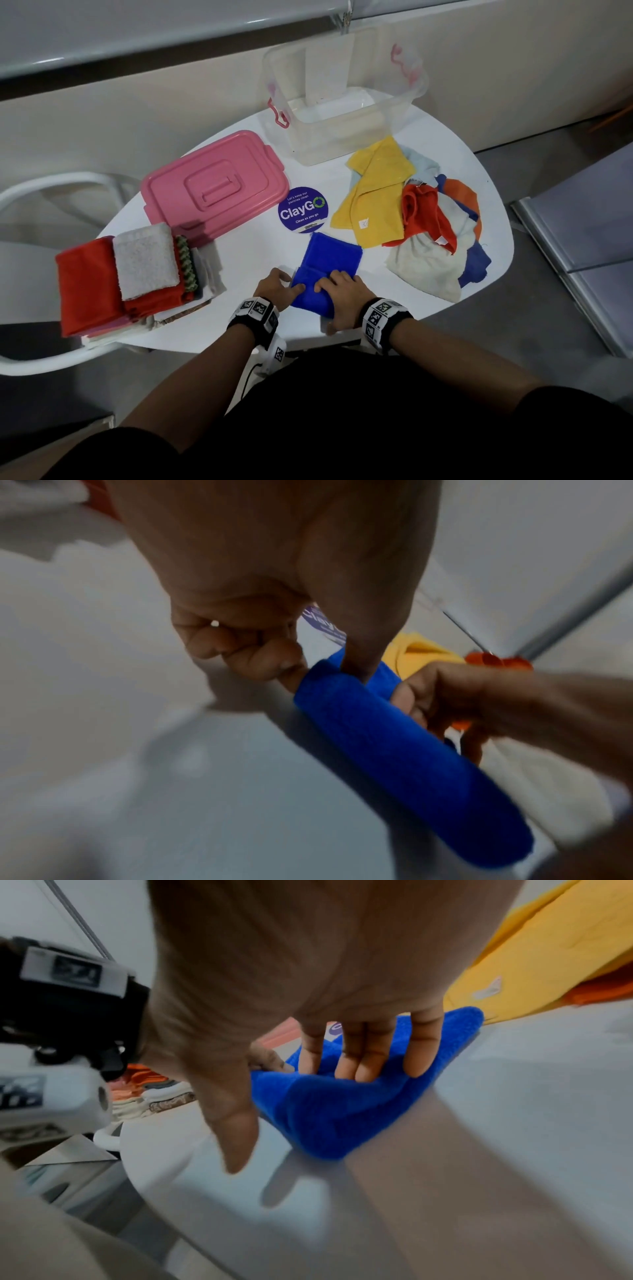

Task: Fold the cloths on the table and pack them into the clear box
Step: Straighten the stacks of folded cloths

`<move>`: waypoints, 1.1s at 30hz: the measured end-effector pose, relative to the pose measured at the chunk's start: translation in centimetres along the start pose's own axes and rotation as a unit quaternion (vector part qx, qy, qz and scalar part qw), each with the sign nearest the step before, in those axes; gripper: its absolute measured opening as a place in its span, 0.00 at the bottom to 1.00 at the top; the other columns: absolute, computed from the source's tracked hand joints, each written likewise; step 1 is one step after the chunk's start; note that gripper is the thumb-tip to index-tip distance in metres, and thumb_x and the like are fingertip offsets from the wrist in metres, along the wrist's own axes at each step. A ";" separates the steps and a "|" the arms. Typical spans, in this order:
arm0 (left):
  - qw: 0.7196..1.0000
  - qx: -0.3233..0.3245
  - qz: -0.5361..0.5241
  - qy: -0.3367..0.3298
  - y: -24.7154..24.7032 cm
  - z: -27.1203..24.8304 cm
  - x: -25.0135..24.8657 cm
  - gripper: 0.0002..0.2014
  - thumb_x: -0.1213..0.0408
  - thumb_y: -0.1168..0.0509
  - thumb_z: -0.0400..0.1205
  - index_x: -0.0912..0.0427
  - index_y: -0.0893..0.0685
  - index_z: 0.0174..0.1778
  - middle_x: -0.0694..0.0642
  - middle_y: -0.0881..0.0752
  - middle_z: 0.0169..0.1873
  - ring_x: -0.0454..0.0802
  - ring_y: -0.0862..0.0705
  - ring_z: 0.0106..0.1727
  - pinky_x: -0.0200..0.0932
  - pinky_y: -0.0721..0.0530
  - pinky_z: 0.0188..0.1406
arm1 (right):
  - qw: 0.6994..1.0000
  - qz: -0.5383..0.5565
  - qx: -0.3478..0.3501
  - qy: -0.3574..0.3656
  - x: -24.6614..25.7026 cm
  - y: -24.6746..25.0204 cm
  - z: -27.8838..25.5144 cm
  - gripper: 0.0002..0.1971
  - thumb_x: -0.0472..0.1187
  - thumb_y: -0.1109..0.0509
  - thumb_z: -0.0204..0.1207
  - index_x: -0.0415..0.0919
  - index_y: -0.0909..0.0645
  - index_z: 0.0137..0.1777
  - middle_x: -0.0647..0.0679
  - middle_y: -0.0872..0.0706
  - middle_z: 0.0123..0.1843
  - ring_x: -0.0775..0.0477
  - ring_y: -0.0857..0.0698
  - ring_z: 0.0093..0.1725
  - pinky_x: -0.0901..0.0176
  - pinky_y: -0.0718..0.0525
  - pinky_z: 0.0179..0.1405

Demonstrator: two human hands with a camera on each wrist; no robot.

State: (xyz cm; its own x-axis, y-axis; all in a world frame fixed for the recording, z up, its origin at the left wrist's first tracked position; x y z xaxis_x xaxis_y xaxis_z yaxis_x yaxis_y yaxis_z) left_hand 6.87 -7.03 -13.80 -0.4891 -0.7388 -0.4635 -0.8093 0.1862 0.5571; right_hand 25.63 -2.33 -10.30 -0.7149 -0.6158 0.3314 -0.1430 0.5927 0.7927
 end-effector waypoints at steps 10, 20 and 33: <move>0.963 -0.046 -0.104 -0.244 2.4 -1.7 -1.9 0.38 0.40 0.21 0.64 0.45 0.25 0.68 0.44 0.21 0.63 0.43 0.23 0.62 0.37 0.25 0.60 | 0.969 0.211 -0.112 -0.069 -2.7 2.7 0.2 0.15 0.46 0.25 0.68 0.48 0.19 0.55 0.49 0.13 0.49 0.44 0.16 0.49 0.49 0.17 0.53; 0.980 -0.035 0.014 -0.195 1.7 1.1 -5.5 0.19 0.46 0.32 0.79 0.54 0.20 0.59 0.53 0.12 0.50 0.55 0.15 0.52 0.50 0.20 0.56 | 0.855 0.448 -0.121 -0.231 -6.0 3.4 2.3 0.17 0.40 0.31 0.75 0.43 0.27 0.63 0.43 0.15 0.54 0.40 0.16 0.53 0.52 0.19 0.49; 0.990 -0.109 0.068 -0.057 -1.0 2.8 -7.7 0.23 0.41 0.49 0.87 0.55 0.28 0.65 0.60 0.11 0.49 0.65 0.14 0.51 0.57 0.24 0.60 | 0.859 0.381 -0.137 -0.313 -5.9 3.9 4.8 0.17 0.44 0.43 0.88 0.35 0.31 0.70 0.32 0.17 0.63 0.31 0.17 0.61 0.53 0.25 0.51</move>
State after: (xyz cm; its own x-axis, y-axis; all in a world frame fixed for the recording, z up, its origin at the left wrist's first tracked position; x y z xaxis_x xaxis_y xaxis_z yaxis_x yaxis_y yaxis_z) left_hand 10.56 0.24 -12.74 -0.6322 -0.6369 -0.4412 -0.6501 0.1262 0.7493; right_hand 26.06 6.08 -11.62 -0.7701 0.3474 0.5351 0.6347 0.5023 0.5873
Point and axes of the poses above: each hand's wrist, its own z-axis towards the middle knuckle, its own y-axis out of the back of the hand, x = y × z, the point moved 2 cm from there along z, towards the middle knuckle
